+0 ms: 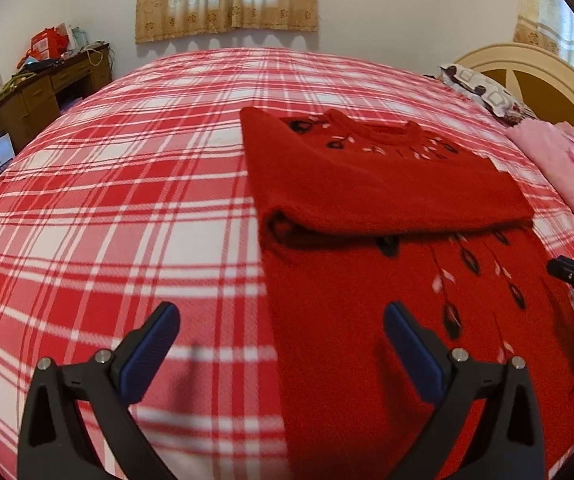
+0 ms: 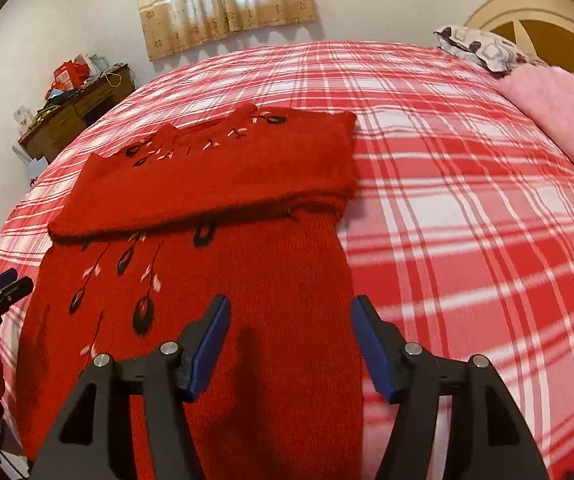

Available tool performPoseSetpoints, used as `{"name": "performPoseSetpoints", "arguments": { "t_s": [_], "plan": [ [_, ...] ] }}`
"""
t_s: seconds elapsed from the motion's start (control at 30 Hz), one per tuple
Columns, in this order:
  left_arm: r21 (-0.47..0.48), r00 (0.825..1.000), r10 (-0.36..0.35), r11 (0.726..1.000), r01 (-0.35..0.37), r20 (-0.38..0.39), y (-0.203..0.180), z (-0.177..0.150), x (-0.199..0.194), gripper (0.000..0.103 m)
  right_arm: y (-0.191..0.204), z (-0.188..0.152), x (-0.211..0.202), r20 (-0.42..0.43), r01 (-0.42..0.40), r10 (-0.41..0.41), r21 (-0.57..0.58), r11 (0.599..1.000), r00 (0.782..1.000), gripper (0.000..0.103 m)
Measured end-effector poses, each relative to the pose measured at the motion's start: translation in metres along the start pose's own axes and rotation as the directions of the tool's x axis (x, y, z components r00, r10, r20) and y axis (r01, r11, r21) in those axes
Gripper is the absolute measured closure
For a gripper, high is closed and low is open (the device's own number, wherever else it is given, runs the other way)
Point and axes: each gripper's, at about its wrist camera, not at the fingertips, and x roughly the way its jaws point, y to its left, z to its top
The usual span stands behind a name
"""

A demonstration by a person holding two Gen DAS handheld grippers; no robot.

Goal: Fold small clothes
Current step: 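Bring the left tool to the sweater hem and close on it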

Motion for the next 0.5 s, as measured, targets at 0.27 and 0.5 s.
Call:
{"name": "performPoseSetpoints", "arguments": {
  "t_s": [0.27, 0.5],
  "plan": [
    [0.05, 0.999, -0.038, 0.998, 0.038, 0.002, -0.018, -0.023, -0.025, 0.0, 0.004, -0.029, -0.018, -0.022, -0.003, 0.003, -0.021, 1.0, 1.0, 0.038],
    [0.084, 0.998, -0.061, 0.995, 0.062, -0.011, -0.028, -0.041, -0.04, 0.0, 0.008, -0.051, -0.033, -0.03, -0.007, 0.006, -0.041, 0.999, 1.0, 0.037]
  ]
}}
